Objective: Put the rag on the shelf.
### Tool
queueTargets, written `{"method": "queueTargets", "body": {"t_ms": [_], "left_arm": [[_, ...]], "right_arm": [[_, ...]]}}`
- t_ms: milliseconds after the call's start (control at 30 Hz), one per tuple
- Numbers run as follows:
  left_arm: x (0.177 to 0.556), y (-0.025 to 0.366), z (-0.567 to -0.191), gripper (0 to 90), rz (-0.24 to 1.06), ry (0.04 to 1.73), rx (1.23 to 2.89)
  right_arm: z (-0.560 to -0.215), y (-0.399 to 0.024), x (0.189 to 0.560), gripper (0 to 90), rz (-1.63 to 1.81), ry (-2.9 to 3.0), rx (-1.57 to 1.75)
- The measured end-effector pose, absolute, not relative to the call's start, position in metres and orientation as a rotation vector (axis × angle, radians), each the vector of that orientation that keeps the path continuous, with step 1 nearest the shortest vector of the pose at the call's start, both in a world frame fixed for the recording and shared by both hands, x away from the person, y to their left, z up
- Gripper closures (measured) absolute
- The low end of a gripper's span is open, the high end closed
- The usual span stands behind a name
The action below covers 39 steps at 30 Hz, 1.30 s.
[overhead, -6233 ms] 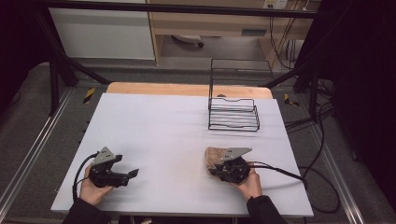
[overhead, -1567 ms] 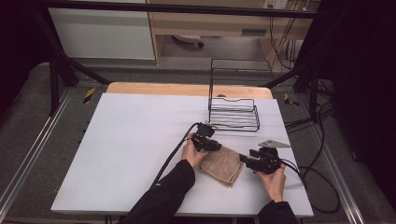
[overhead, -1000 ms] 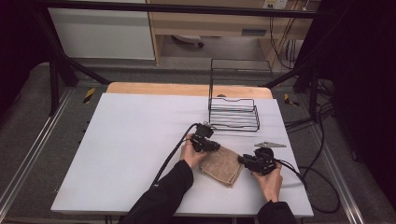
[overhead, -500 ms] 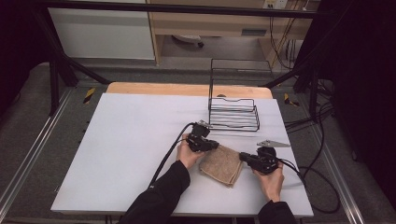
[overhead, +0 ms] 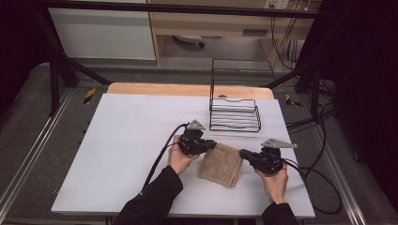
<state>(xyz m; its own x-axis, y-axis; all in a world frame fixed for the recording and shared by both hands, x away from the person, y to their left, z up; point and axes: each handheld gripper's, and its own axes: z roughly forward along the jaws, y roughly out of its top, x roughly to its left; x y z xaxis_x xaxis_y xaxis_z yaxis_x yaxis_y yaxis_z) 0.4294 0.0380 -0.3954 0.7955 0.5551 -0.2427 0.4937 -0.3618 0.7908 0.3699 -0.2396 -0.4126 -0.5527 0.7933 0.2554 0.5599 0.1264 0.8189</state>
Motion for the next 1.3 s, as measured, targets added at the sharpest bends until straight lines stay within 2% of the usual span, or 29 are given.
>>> {"method": "queueTargets", "body": {"t_ms": [700,1300], "left_arm": [[0.399,0.051,-0.372,83.5,0.162,0.719,1.899],[0.394,0.051,-0.349,83.9,0.203,0.701,1.761]], "right_arm": [[-0.377,-0.239,0.353,86.0,1.448,2.119,1.167],[-0.345,-0.243,0.345,86.1,1.507,2.017,1.082]]}}
